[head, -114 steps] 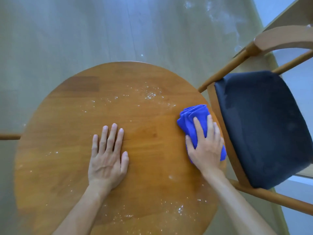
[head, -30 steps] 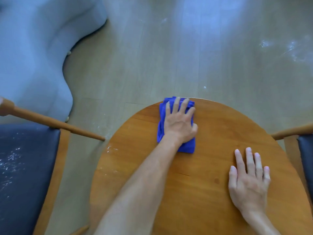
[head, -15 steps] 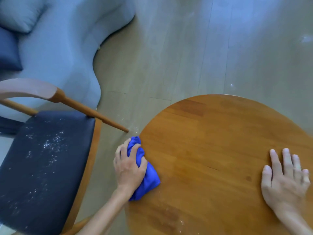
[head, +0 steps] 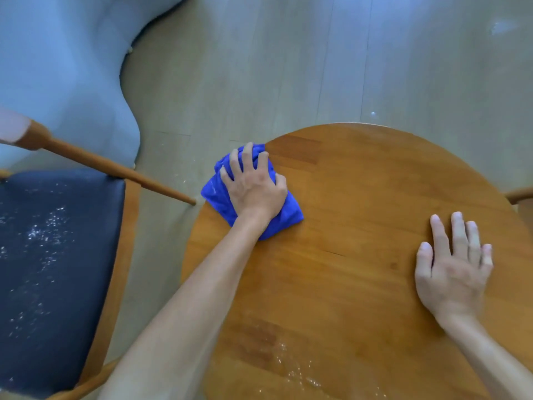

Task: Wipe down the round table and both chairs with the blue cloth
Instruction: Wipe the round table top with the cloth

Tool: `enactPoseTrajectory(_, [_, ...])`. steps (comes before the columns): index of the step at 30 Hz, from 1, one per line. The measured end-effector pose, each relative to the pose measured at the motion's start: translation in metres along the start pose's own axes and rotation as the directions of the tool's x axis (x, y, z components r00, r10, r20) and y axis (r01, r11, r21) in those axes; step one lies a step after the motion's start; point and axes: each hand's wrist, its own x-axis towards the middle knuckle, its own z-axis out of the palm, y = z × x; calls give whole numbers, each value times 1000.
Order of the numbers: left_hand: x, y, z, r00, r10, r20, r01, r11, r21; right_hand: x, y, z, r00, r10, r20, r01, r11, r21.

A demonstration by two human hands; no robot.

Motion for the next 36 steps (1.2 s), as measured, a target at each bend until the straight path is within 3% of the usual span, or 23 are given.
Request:
enactPoseTrajectory(3, [-6, -11, 0, 999, 34, 0, -34, 999, 7, 1, 3, 1, 1000, -7, 3, 7, 1000, 10])
enactPoseTrajectory(9, [-175, -92, -14, 945, -300, -132, 296, 954, -54, -1, -1, -2, 1000, 6, 19, -6, 1000, 11])
enactPoseTrajectory(13, [-264, -82, -5, 908, -417, -21, 414, 906, -90, 0, -2, -4, 999, 13, 38, -14, 1000, 14])
enactPoseTrajectory(16, [-243, -61, -10, 890, -456, 12, 454, 885, -97, -1, -1, -4, 999, 7, 43, -7, 1000, 13])
enactPoseTrajectory(18, [-195, -45, -8, 914, -402, -45, 398, 914, -80, -1, 0, -4, 998, -5, 60, 5, 1000, 11])
enactPoseTrajectory(21, [-104, -8, 0, 986, -165, -31, 164, 986, -27, 1, 0, -3, 998, -1, 65, 0, 1000, 17])
enactPoseTrajectory(24, [-62, 16, 9, 998, -63, -7, 63, 998, 1, -1, 0, -2, 999, 3, 51, -3, 1000, 8])
enactPoseTrajectory(29, [-162, 6, 9, 998, 48, -36, -48, 999, 22, 0, 0, -4, 998, -1, 68, 1, 1000, 0])
enactPoseTrajectory(33, [-288, -16, 8, 989, 92, 112, -95, 995, 21, -1, -1, -9, 996, -2, 94, 3, 1000, -6])
enactPoseTrajectory(36, [-291, -31, 2, 970, 176, 167, -180, 984, 8, -2, 1, -9, 994, -5, 107, 5, 1000, 4])
